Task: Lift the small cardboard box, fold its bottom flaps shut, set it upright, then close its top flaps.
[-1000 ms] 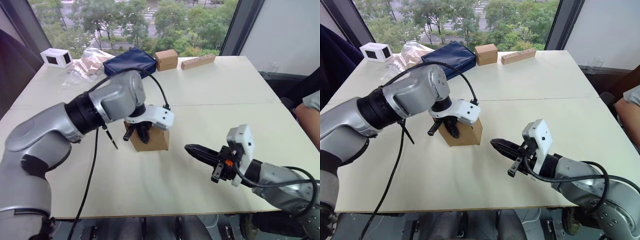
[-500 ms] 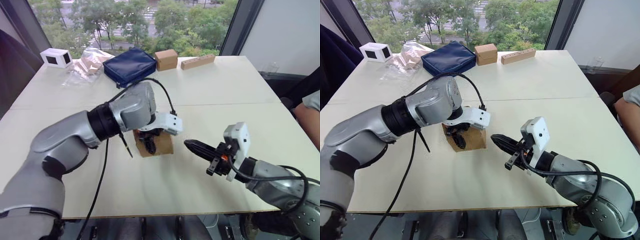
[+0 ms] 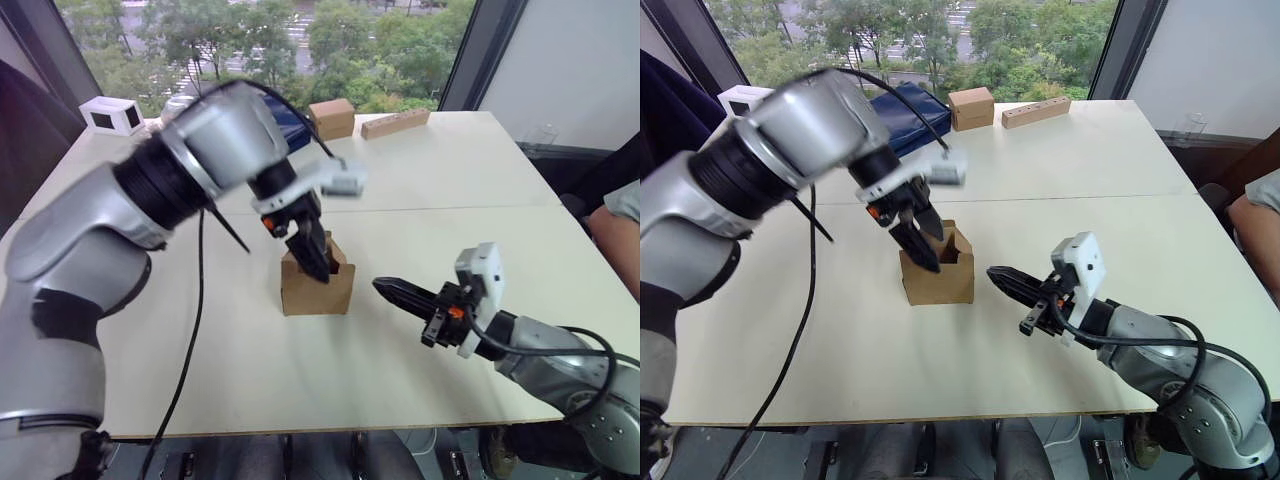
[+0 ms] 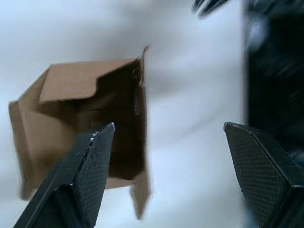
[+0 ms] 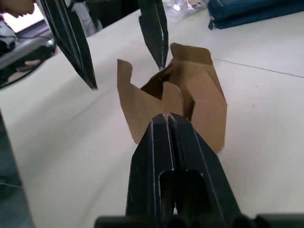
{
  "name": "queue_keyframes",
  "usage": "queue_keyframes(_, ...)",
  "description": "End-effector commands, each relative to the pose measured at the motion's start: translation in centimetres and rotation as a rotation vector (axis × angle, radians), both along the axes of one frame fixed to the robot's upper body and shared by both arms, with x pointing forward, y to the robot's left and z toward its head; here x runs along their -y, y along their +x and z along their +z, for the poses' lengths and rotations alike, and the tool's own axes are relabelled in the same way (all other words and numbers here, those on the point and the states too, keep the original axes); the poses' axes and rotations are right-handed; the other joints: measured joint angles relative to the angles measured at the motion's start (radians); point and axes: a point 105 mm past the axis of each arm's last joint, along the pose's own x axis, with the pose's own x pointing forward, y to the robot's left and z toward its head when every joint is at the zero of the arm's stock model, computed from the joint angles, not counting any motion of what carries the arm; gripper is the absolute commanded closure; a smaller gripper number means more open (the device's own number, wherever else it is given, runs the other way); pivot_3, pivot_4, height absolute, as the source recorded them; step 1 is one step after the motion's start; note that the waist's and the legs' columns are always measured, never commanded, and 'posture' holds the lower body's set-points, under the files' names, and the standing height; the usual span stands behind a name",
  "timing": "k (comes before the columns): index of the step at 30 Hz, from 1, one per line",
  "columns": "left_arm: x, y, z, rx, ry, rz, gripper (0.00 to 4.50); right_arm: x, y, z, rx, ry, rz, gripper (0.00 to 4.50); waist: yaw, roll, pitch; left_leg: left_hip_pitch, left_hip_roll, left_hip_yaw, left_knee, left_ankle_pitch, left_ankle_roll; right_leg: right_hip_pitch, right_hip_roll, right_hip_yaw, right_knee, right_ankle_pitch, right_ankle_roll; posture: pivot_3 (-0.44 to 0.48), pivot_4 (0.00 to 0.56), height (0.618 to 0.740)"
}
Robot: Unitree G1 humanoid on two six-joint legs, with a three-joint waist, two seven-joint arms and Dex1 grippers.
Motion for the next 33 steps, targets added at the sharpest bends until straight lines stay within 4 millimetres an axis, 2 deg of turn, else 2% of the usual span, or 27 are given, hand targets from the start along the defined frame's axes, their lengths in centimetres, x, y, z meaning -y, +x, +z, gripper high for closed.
queue_keyframes(1, -1.0, 0.6, 4.6, 0.036, -0.331, 0.065, 0.73, 1.0, 0.1, 0.4, 0.029, -0.002, -0.012, 4.50, -0.001, 0.000, 0.000, 0.000, 0.000, 0.000, 0.000, 0.000, 0.000, 0.000, 0.000, 0.000, 0.000, 0.000, 0.000, 0.000, 0.150, 0.740)
queue_keyframes(4, -2.5, 2.4, 6.1, 0.207, -0.594, 0.128, 0.73, 1.6, 0.4, 0.1, 0.020, -0.009, -0.020, 4.50, -0.003, 0.003, -0.002, 0.002, 0.000, 0.000, 0.000, 0.000, 0.000, 0.001, 0.000, 0.000, 0.001, 0.000, 0.000, 0.000, 0.150, 0.740)
queue_keyframes(6, -4.8, 4.2, 6.1, 0.383, -0.756, 0.280, 0.73, 2.1, 0.8, -0.3, 0.006, -0.026, -0.022, 4.50, -0.004, 0.003, -0.002, 0.002, 0.001, 0.000, 0.000, 0.000, 0.000, 0.001, 0.000, 0.001, 0.001, 0.000, -0.001, 0.000, 0.150, 0.740)
queue_keyframes(8, -7.2, 5.1, 4.8, 0.546, -0.841, 0.418, 0.73, 2.5, 1.2, -0.8, -0.008, -0.050, -0.017, 4.50, -0.006, 0.003, -0.002, 0.002, 0.002, 0.000, 0.000, 0.000, 0.000, 0.001, 0.000, 0.001, 0.001, 0.000, -0.001, 0.000, 0.150, 0.740)
queue_keyframes(12, -10.3, 5.8, -0.3, 0.575, -0.825, 0.660, 0.73, 2.8, 2.2, -1.0, -0.001, -0.038, -0.016, 4.50, 0.004, 0.002, -0.001, 0.001, 0.001, 0.000, 0.000, 0.001, -0.002, -0.001, -0.002, 0.001, 0.001, 0.000, -0.001, 0.000, 0.150, 0.740)
queue_keyframes(15, -12.6, 5.9, -3.5, 0.549, -0.870, 0.849, 1.61, 2.9, 3.3, -0.8, 0.028, -0.034, -0.055, 4.50, 0.016, 0.001, -0.002, 0.001, -0.001, 0.000, 0.000, 0.002, -0.004, 0.000, -0.005, 0.000, 0.001, 0.000, 0.000, 0.000, 0.150, 0.740)
queue_keyframes(18, -14.1, 5.6, -6.5, 0.542, -0.860, 0.972, 2.85, 2.6, 3.6, -0.7, 0.036, -0.039, -0.049, 4.50, 0.025, 0.001, -0.002, 0.001, -0.003, 0.000, 0.000, 0.003, -0.005, 0.001, -0.007, -0.001, 0.001, 0.000, 0.000, 0.000, 0.150, 0.740)
queue_keyframes(22, -13.7, 3.8, -9.2, 0.501, -0.859, 0.959, 4.41, 2.5, 4.2, 0.6, 0.080, -0.044, -0.035, 4.50, 0.024, 0.001, -0.002, 0.001, -0.004, 0.001, 0.000, 0.003, -0.005, 0.001, -0.009, -0.001, 0.001, 0.000, 0.000, 0.000, 0.150, 0.740)
queue_keyframes(25, -12.1, 2.1, -10.1, 0.364, -0.911, 0.887, 4.47, 2.0, 5.1, 1.5, 0.119, -0.075, 0.005, 4.50, 0.022, 0.001, -0.002, 0.001, -0.004, 0.001, 0.000, 0.003, -0.005, 0.001, -0.009, -0.001, 0.001, 0.000, 0.000, 0.000, 0.150, 0.740)
queue_keyframes(29, -10.6, 1.9, -9.6, 0.370, -0.871, 0.770, 4.47, 0.5, 5.9, 1.8, 0.141, -0.122, 0.099, 4.50, 0.024, 0.001, -0.002, 0.002, -0.004, 0.000, 0.000, 0.003, -0.005, 0.001, -0.008, -0.002, 0.001, 0.000, 0.000, 0.000, 0.150, 0.740)
queue_keyframes(33, -10.6, 2.3, -10.2, 0.388, -0.816, 0.735, 4.47, 0.1, 6.3, 0.0, 0.104, -0.231, 0.135, 4.50, 0.021, 0.001, -0.002, 0.002, -0.004, 0.000, 0.000, 0.003, -0.005, 0.001, -0.008, -0.002, 0.001, 0.000, 0.000, 0.000, 0.150, 0.740)
